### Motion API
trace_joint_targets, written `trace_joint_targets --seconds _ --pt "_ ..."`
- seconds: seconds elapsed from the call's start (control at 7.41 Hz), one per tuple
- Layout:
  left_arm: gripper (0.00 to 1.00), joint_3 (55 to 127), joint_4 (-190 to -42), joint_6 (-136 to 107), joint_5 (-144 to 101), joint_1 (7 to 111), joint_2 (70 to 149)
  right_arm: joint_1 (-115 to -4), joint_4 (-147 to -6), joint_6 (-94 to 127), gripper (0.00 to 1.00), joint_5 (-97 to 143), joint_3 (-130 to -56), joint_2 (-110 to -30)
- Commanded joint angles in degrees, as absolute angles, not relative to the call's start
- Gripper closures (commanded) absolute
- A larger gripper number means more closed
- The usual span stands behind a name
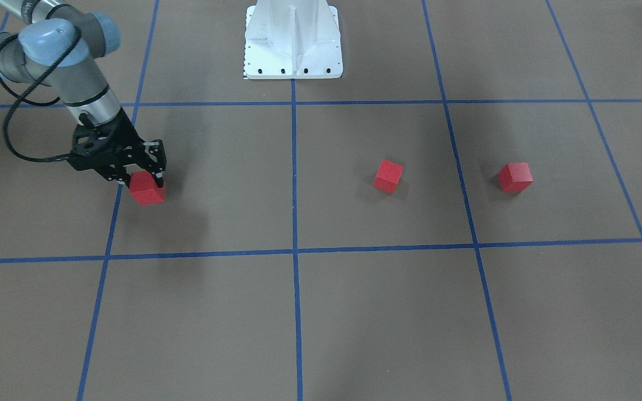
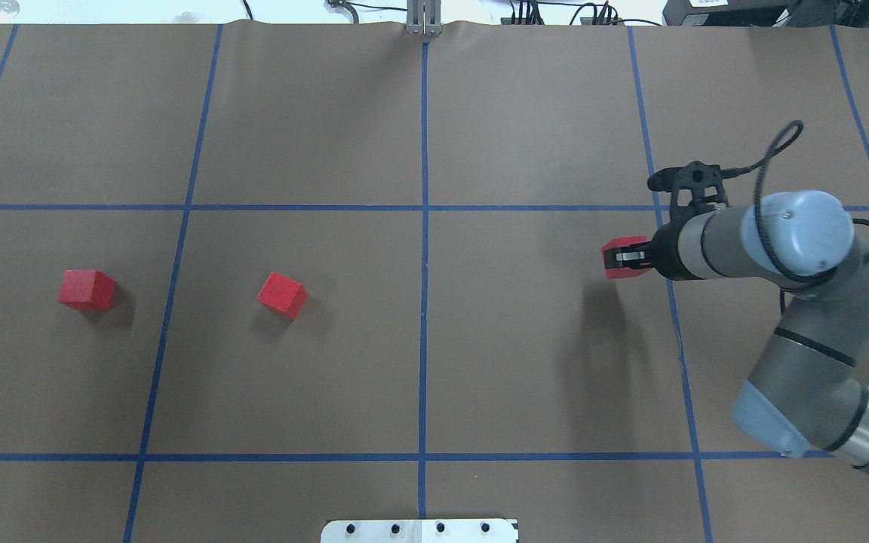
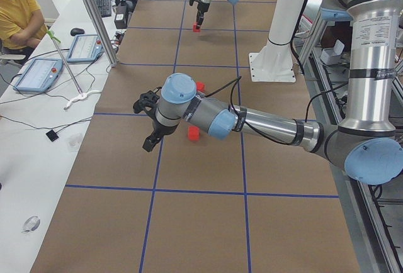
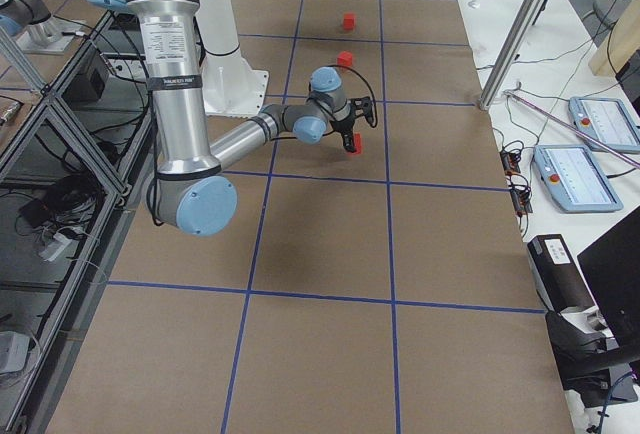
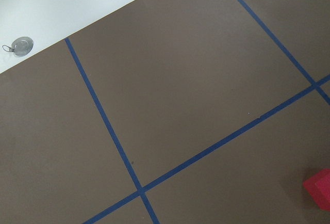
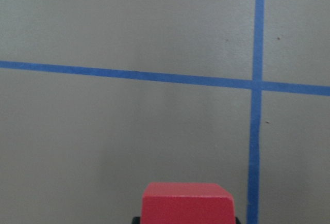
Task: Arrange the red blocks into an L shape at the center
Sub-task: 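Carry the held red cube with the right gripper toward the table center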
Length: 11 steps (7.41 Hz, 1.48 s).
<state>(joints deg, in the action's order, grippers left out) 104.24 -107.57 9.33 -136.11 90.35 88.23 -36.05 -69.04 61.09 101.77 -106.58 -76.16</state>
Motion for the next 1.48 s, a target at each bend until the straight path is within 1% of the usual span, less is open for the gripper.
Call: trace_joint_targets --seconds 0.0,0.13,0.27,0.67,0.81,1.35 --pt "0.0 104.15 -107.49 9.32 -136.06 90.35 87.98 -29.3 -86.8 67.63 1.0 97.32 -105.57 -61.66" --pt "0.0 103.98 -107.4 9.23 -136.05 90.35 87.89 -27.96 -89.45 68.02 1.0 98.51 -104.34 -58.04" --pt "0.0 103.28 -107.49 9.23 -136.14 90.35 87.89 -25.51 -91.65 68.2 1.0 98.79 -101.02 -53.4" --pt "0.0 102.83 -107.49 9.32 -136.06 90.35 87.8 -21.27 -91.67 73.73 1.0 98.18 -91.27 -43.8" --pt "0.0 102.66 -107.49 9.23 -136.14 90.35 87.8 -20.92 -91.41 74.26 1.0 98.09 -88.36 -42.03" --pt "0.0 102.22 -107.49 9.32 -136.05 90.35 87.8 -20.66 -91.05 74.18 1.0 95.73 -87.8 -42.62"
